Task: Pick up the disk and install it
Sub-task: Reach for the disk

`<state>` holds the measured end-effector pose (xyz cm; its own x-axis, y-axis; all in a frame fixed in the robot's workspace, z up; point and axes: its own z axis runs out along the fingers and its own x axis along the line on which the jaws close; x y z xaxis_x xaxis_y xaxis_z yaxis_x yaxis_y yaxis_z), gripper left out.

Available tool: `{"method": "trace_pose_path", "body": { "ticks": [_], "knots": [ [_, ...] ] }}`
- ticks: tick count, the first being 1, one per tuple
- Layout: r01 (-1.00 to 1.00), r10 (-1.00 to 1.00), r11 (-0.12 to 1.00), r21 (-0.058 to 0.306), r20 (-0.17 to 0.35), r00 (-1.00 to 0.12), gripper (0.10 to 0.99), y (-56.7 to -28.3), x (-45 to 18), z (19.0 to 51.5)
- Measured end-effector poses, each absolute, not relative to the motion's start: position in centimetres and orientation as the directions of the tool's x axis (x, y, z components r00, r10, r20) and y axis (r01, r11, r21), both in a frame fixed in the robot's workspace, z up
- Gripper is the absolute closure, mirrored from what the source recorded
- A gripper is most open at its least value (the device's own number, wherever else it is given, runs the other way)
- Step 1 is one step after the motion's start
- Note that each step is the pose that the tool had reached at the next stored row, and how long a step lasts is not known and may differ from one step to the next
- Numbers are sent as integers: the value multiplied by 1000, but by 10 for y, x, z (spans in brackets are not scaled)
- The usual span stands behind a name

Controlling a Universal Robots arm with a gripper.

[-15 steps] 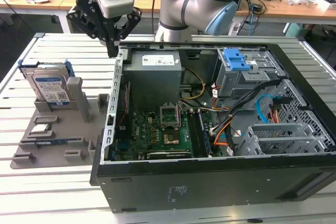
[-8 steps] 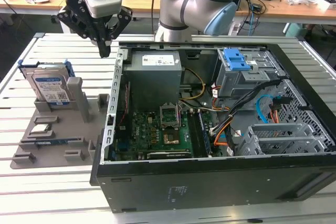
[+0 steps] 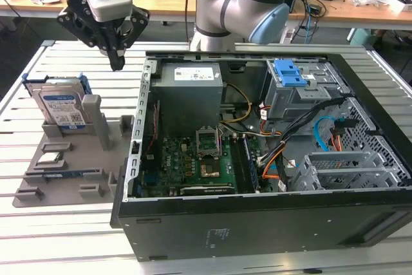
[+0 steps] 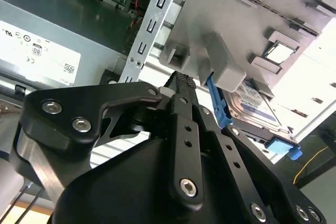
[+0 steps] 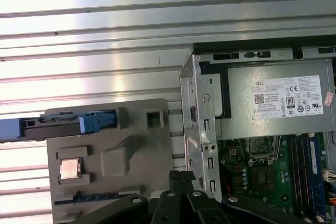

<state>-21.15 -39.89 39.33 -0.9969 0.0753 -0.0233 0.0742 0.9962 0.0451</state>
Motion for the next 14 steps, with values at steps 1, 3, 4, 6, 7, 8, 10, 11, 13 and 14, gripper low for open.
{"method": "trace_pose_path", "body": {
  "ticks": [1,3,4,6,7,8,10,11,13,14],
  "knots": [
    [74,75,996,45,-23,-997,980,-399,-216,393],
    [74,75,996,45,-23,-997,980,-399,-222,393],
    [74,75,996,45,-23,-997,980,-399,-226,393],
    [74,75,996,45,-23,-997,980,-399,-232,393],
    [74,75,996,45,-23,-997,980,-399,-234,393],
    [74,75,996,45,-23,-997,980,-399,-236,393],
    [74,75,996,45,-23,-997,980,-399,-240,393],
    [74,75,996,45,-23,-997,980,-399,-241,393],
    [74,75,996,45,-23,-997,980,-399,-245,393],
    [74,75,996,45,-23,-997,980,-399,-247,393]
  ]
}}
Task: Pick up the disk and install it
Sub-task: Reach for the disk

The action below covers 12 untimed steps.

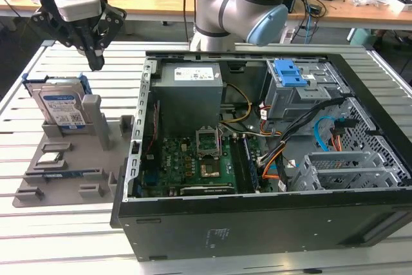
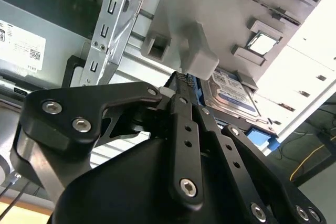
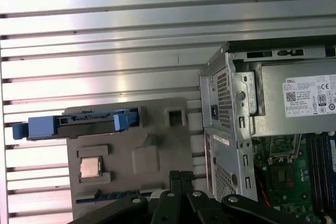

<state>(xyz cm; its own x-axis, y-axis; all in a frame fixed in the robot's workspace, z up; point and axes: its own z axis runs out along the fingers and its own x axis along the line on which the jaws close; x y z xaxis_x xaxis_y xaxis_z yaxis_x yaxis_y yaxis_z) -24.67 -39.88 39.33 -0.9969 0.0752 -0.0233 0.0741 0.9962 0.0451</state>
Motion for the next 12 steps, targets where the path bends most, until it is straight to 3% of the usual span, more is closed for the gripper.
{"method": "trace_pose_path", "body": {
  "ticks": [12],
  "knots": [
    [74,75,996,45,-23,-997,980,-399,-277,393]
  ]
}}
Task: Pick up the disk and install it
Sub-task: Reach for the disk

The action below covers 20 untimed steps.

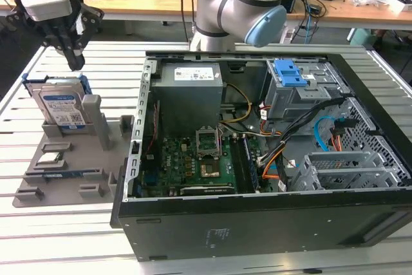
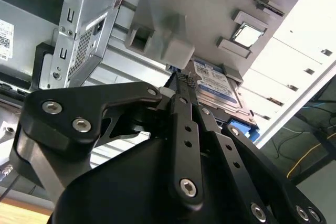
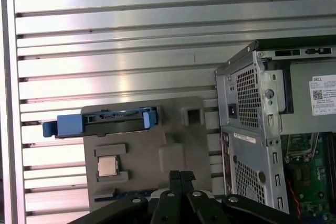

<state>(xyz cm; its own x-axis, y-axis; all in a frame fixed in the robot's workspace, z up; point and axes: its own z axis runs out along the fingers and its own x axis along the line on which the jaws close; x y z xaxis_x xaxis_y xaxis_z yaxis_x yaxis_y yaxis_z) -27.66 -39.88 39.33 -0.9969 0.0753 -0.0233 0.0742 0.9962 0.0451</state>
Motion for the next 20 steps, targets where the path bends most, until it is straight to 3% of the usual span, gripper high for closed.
{"method": "trace_pose_path", "body": {
  "ticks": [20],
  "knots": [
    [74,75,996,45,-23,-997,980,-399,-321,392]
  ]
}}
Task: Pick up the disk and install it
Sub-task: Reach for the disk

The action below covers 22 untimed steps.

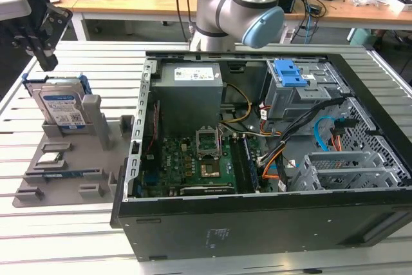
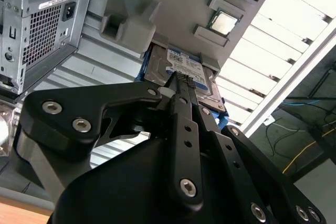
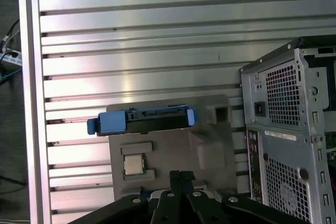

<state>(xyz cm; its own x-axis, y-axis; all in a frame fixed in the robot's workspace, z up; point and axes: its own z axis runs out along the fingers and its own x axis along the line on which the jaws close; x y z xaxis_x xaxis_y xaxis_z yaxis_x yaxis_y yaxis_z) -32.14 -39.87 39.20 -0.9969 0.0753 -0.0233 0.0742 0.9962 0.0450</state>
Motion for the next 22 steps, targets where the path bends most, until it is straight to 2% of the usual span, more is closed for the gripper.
{"method": "trace_pose_path", "body": {
  "ticks": [22],
  "knots": [
    [74,75,996,45,-23,-997,980,-399,-360,392]
  ]
}}
